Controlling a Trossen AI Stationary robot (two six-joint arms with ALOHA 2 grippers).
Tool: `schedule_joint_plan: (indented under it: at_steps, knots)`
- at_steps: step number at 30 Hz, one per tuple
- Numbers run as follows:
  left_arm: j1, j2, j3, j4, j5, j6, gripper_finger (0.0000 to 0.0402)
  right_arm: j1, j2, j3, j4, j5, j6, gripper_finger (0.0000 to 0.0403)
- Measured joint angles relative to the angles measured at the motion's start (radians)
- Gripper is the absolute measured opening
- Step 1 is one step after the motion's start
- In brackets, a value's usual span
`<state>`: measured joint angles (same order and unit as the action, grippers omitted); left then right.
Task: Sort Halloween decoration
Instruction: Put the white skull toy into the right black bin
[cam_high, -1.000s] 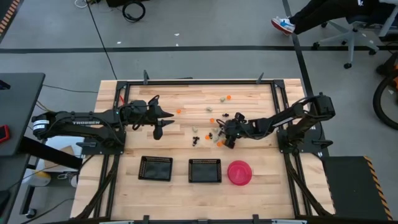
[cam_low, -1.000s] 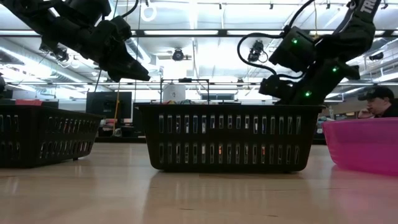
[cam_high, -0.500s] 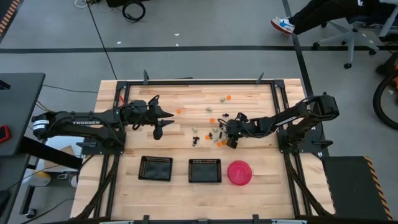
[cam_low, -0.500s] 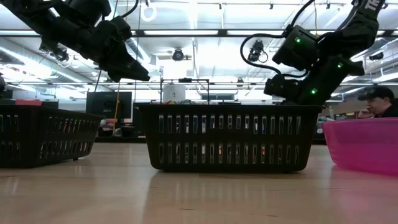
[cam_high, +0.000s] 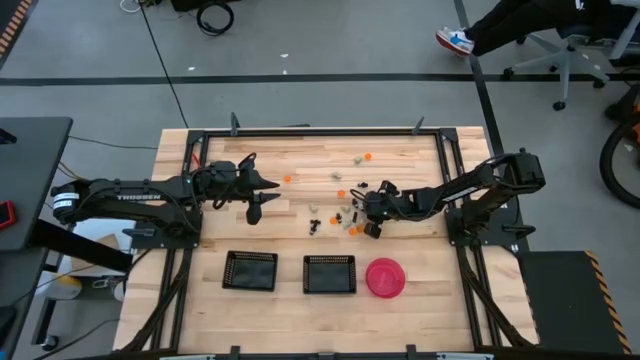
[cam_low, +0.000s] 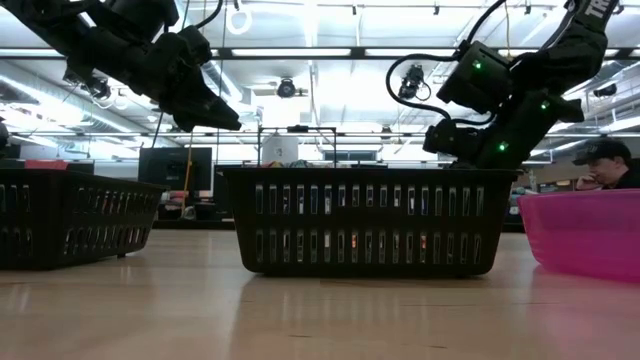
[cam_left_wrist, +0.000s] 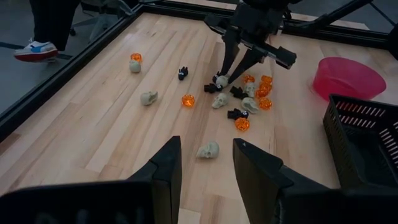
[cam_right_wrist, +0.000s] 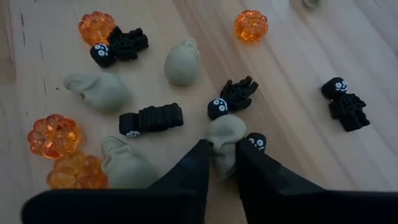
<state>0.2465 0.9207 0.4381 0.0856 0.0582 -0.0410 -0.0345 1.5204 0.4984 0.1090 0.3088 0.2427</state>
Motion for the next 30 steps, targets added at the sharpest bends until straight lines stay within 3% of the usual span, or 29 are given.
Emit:
schedule_joint_plan:
  at_steps: [11,25,30]
  knots:
    - [0.0,0.0,0.0,0.004,0.0,0.0,0.0116,0.0,0.0,0.0,0.013,-0.026,0.001,0.0066]
    - [0.0,0.0,0.0,0.007,0.0,0.0,0.0116,0.0,0.0,0.0,0.0,-0.022,-0.006,0.0009]
    - [0.0,0.0,0.0,0.007,0.0,0.0,0.0116,0.0,0.0,0.0,0.0,-0.004,0.0,0.0011]
